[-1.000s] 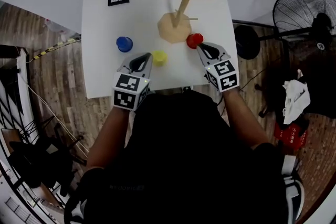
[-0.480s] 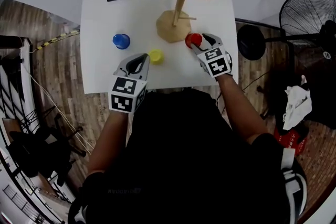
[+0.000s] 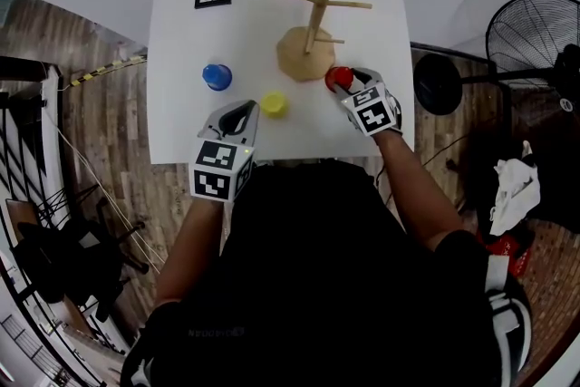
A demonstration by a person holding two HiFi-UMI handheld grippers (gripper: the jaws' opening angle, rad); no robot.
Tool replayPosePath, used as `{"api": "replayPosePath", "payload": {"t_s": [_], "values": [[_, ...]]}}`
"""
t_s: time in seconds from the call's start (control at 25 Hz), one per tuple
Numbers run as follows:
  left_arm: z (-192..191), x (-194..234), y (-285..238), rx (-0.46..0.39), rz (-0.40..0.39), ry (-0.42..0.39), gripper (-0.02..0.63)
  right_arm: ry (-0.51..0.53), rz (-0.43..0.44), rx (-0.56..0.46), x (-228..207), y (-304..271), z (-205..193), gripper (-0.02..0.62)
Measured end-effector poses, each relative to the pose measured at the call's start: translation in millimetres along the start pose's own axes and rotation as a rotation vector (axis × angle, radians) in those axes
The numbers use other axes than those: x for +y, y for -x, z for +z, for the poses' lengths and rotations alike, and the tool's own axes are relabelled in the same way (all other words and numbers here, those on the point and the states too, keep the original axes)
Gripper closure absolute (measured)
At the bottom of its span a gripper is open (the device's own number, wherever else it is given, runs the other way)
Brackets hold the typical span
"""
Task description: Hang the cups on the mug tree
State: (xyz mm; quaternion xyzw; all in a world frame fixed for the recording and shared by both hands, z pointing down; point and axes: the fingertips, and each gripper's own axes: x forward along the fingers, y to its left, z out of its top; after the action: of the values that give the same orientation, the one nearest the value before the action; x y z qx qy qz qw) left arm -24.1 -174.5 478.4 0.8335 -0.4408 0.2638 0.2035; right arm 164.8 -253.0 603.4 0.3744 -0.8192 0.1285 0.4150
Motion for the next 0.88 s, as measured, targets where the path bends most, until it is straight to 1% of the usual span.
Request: {"api": "replayPosePath", "payload": {"t_s": [0.24, 0.44, 0.52, 0.72, 0.88], "values": [[2.2, 1.0, 2.0, -0.002, -0.011, -0.021, 0.589, -0.014, -0.020, -0.024, 0.7, 12.5, 2.8, 0.387], [2.3, -8.5, -0.3, 0.003, -0.043, -0.061, 0.589, -0.065, -0.041, -0.081, 0.3, 33.0, 8.8, 0.388], [6.6, -10.1, -0.9, -0.015, -0.045, -0.071, 0.589, -0.123, -0.034, -0.126, -1.2, 43.8, 12.8, 0.388], [23.2, -13.9, -1.3, -0.066, -0.057, -0.084, 0.589, -0.311, -0.003, -0.278, -7.2, 76.4, 24.7, 0.388], [32.1, -18.1, -3.9, -0.081, -0.072, -0.104, 0.589, -0.413, -0.006, -0.393, -20.1, 109.8, 38.2, 0.388]]}}
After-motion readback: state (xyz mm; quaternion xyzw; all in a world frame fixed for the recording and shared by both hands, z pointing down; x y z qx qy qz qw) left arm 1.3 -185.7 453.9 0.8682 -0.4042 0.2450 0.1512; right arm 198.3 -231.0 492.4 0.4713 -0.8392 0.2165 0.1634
